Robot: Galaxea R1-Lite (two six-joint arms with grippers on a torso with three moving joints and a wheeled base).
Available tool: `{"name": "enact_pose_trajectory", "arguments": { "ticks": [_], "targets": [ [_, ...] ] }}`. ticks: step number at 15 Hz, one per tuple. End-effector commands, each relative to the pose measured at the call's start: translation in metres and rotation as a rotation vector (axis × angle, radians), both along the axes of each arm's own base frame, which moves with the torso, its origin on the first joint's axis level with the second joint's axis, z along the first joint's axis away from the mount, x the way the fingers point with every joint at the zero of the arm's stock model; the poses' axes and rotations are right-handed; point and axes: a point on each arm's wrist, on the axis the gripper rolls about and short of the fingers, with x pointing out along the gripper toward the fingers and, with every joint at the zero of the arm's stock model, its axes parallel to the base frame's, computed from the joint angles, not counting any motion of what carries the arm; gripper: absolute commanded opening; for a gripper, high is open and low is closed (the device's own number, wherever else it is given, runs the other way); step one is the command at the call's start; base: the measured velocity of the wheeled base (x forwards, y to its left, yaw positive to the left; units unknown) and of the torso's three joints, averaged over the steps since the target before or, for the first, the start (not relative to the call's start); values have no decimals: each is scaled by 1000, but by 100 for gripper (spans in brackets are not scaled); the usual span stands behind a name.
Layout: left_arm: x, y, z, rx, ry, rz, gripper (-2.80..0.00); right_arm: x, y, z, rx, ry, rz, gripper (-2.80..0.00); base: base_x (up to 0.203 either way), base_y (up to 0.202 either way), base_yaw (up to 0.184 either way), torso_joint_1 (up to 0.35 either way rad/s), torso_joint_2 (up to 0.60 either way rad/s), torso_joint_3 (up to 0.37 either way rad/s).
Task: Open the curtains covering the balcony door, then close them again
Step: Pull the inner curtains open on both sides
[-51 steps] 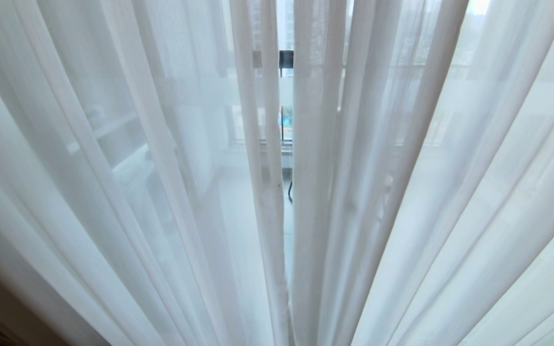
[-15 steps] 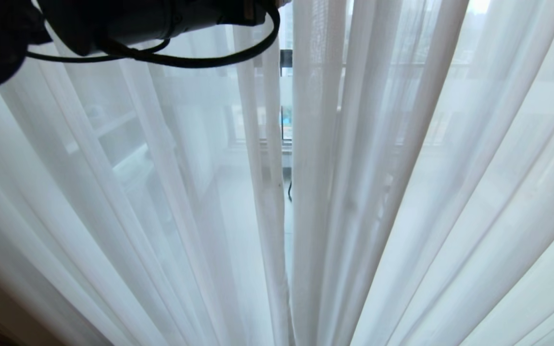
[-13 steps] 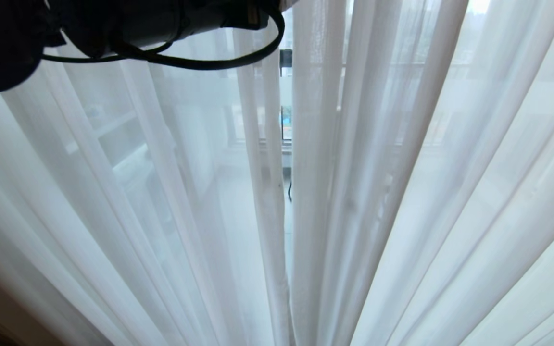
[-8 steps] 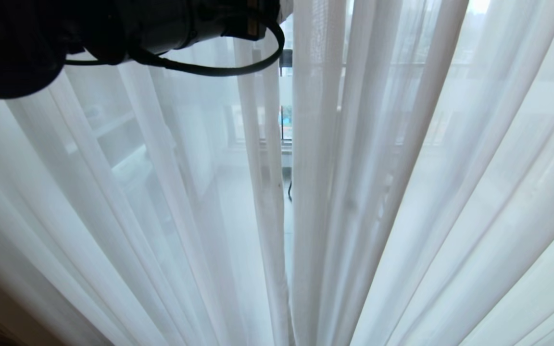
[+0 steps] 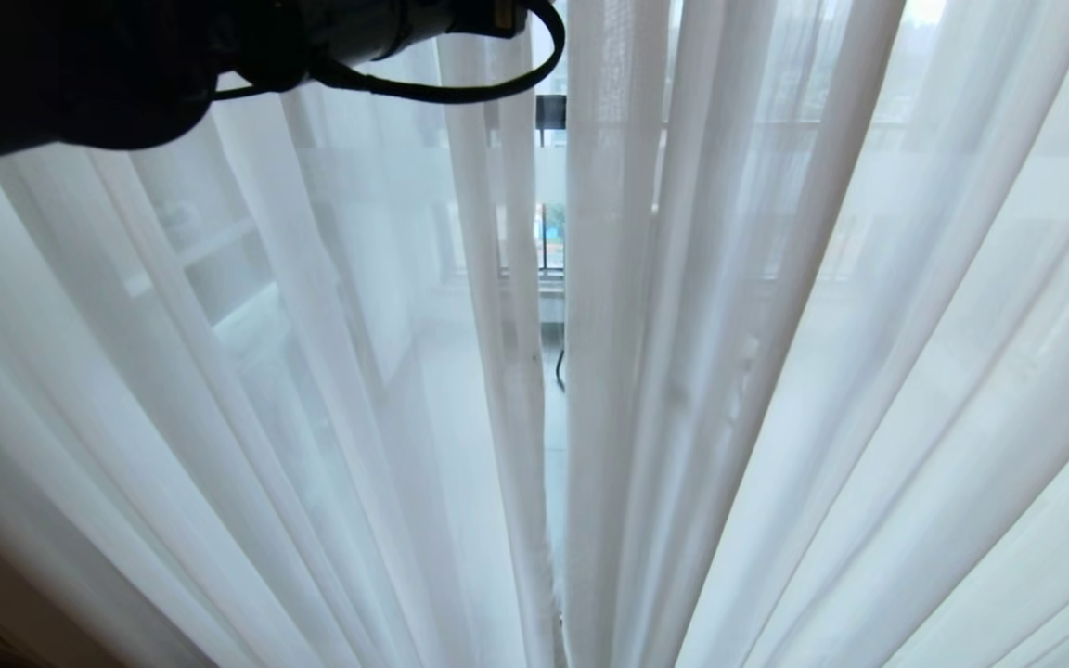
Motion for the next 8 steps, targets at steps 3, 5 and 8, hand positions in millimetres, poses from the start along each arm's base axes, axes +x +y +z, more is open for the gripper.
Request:
{"name": "enact_pose_trajectory", "arguments": {
  "ticks": [3,5,8],
  "targets": [
    [7,-1,-6,12,13,13,-280,0,0,0,-1,1,1,-280,0,0,0,0,0,0],
    [6,0,-5,8,13,12,-280,0,0,0,-1,1,1,-280,0,0,0,0,0,0],
    [6,1,-4,1,11,16,-280,0,0,0,-1,1,1,-280,0,0,0,0,0,0]
  ]
}}
